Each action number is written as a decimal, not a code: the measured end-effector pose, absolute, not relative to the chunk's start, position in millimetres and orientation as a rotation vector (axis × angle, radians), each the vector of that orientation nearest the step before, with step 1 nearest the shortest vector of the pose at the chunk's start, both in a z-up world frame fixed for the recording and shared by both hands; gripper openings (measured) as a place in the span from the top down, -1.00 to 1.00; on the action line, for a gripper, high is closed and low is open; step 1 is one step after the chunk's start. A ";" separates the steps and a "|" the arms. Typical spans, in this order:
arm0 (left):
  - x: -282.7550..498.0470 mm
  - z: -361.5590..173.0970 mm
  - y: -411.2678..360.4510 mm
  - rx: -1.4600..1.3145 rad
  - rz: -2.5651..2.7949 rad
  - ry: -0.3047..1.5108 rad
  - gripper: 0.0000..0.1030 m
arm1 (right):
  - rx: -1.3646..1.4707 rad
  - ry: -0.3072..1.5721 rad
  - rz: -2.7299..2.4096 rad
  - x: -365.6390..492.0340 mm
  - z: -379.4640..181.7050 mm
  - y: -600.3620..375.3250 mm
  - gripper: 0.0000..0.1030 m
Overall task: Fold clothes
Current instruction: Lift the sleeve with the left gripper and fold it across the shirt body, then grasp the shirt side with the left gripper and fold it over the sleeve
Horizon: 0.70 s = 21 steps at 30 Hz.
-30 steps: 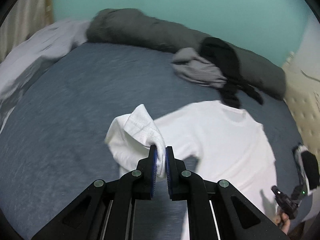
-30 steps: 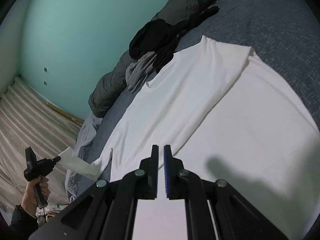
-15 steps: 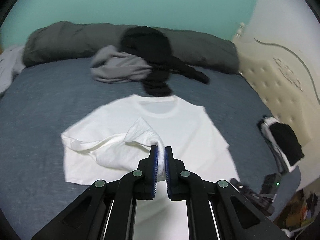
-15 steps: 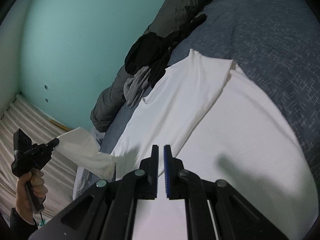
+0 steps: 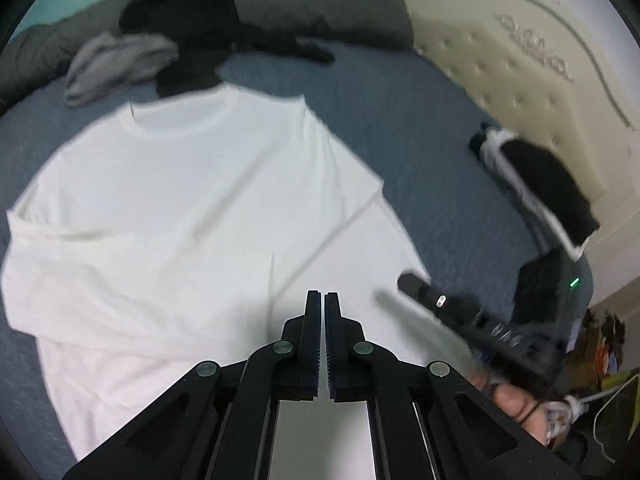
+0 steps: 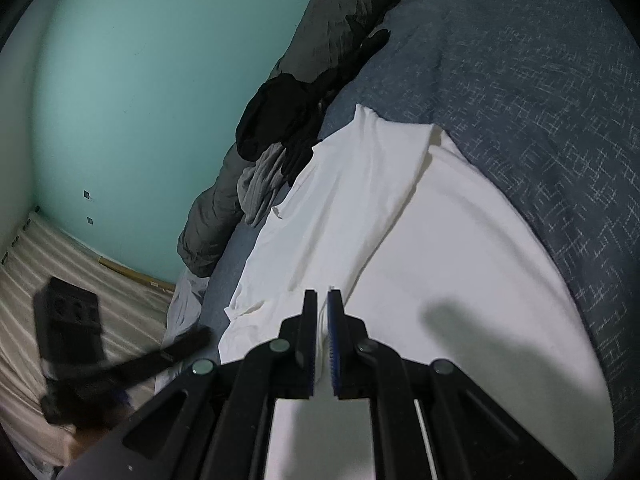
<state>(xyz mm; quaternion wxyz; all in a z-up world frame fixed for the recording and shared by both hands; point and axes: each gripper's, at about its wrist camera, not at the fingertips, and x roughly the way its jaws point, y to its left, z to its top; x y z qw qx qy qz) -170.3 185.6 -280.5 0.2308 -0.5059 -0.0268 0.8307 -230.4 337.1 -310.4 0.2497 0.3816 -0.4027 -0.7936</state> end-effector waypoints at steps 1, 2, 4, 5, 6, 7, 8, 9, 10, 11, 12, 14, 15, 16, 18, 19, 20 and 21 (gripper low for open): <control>-169.2 -285.1 182.7 -1.400 2.286 -0.082 0.97 | 1.050 -1.088 -2.156 -231.2 -311.2 335.0 0.88; -168.1 -287.1 178.0 -1.404 2.297 -0.079 0.97 | 1.061 -1.079 -2.152 -231.9 -312.0 332.8 0.88; -165.7 -288.1 164.5 -1.412 2.333 -0.058 0.97 | 1.083 -1.062 -2.142 -233.4 -313.7 328.4 0.88; -164.3 -288.5 155.2 -1.421 2.352 -0.046 0.97 | 1.094 -1.053 -2.137 -234.2 -314.5 326.3 0.88; -162.6 -289.4 144.2 -1.431 2.373 -0.038 0.97 | 1.105 -1.045 -2.132 -234.9 -315.3 324.1 0.88; -161.5 -291.8 131.9 -1.444 2.393 -0.037 0.97 | 1.116 -1.031 -2.122 -235.9 -315.7 319.0 0.88; -161.4 -295.4 120.2 -1.459 2.410 -0.039 0.97 | 1.128 -1.014 -2.109 -237.0 -315.8 312.1 0.75; -161.3 -299.9 108.0 -1.478 2.428 -0.042 0.97 | 1.140 -0.996 -2.091 -238.2 -316.2 304.7 0.40; -160.8 -305.8 95.8 -1.501 2.443 -0.047 0.97 | 1.151 -0.976 -2.069 -239.2 -316.4 296.0 0.23; -160.0 -312.2 84.3 -1.527 2.454 -0.054 0.97 | 1.159 -0.957 -2.045 -240.1 -316.1 286.6 0.23; -159.1 -318.5 73.5 -1.551 2.467 -0.057 0.97 | 1.168 -0.924 -2.031 -240.6 -315.2 277.2 0.23; -157.2 -330.3 52.9 -1.591 2.495 -0.062 0.97 | 1.189 -0.846 -2.025 -241.2 -313.0 259.8 0.23; -155.8 -335.3 42.1 -1.606 2.505 -0.078 0.97 | 1.202 -0.810 -2.029 -241.4 -312.6 253.1 0.23; -154.6 -339.1 33.8 -1.617 2.514 -0.092 0.97 | 1.219 -0.775 -2.033 -241.8 -313.5 246.1 0.23; -153.2 -344.9 19.7 -1.632 2.528 -0.102 0.97 | 1.254 -0.745 -2.036 -242.5 -318.7 237.6 0.23; -152.4 -347.1 14.0 -1.638 2.532 -0.105 0.97 | 1.271 -0.742 -2.029 -243.4 -322.6 234.0 0.23; -151.3 -348.9 10.2 -1.641 2.532 -0.107 0.97 | 1.285 -0.740 -2.022 -243.8 -325.9 231.2 0.23; -150.1 -351.5 6.0 -1.644 2.533 -0.109 0.97 | 1.296 -0.729 -2.022 -243.8 -328.1 228.1 0.23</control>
